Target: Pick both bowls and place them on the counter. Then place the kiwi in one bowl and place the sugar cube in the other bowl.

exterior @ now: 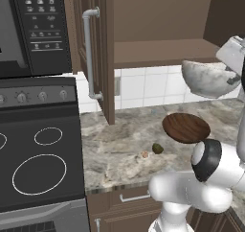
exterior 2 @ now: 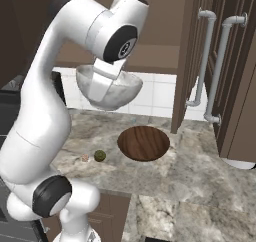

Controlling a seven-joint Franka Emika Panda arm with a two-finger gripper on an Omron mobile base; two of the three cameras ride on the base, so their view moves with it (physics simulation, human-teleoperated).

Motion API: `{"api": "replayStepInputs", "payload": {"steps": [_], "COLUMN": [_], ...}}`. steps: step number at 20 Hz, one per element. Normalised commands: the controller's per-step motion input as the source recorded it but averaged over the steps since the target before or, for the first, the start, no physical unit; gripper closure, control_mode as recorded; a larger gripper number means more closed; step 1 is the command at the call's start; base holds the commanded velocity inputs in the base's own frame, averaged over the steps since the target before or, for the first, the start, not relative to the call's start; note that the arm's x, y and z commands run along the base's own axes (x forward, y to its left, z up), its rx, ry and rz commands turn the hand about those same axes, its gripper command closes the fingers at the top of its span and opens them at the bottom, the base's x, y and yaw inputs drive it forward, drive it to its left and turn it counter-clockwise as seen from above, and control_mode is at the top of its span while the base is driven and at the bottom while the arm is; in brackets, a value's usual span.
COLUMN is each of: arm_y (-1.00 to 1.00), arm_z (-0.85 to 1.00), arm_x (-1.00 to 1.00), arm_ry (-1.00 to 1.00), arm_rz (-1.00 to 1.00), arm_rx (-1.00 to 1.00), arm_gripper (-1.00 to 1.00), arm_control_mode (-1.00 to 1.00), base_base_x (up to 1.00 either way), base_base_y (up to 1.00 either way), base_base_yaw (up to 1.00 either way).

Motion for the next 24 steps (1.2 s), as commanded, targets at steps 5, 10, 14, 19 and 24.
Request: {"api": "replayStepInputs", "payload": {"steps": [5,10,14,19,24], "arm_y": [0.53,0.52,0.34,0.27,0.26], "arm_z": [-0.39,-0.53,-0.53,-0.49,-0.38], "arm_x": [-0.46,-0.15,0.07,0.31,0.52], "arm_ry": [0.03,0.00,-0.01,0.00,0.00], "arm_rz": [0.33,0.51,0.55,0.44,0.19], "arm_rx": [0.00,0.00,0.00,0.00,0.09], "arm_gripper": [1.00,1.00,1.00,1.00,1.00], "arm_control_mode": [-1.00,-1.00,-1.00,-1.00,-1.00], "base_base_x": [0.00,0.00,0.00,0.00,0.00], "base_base_y": [0.00,0.00,0.00,0.00,0.00], "base_base_yaw": [0.00,0.00,0.00,0.00,0.00]}}
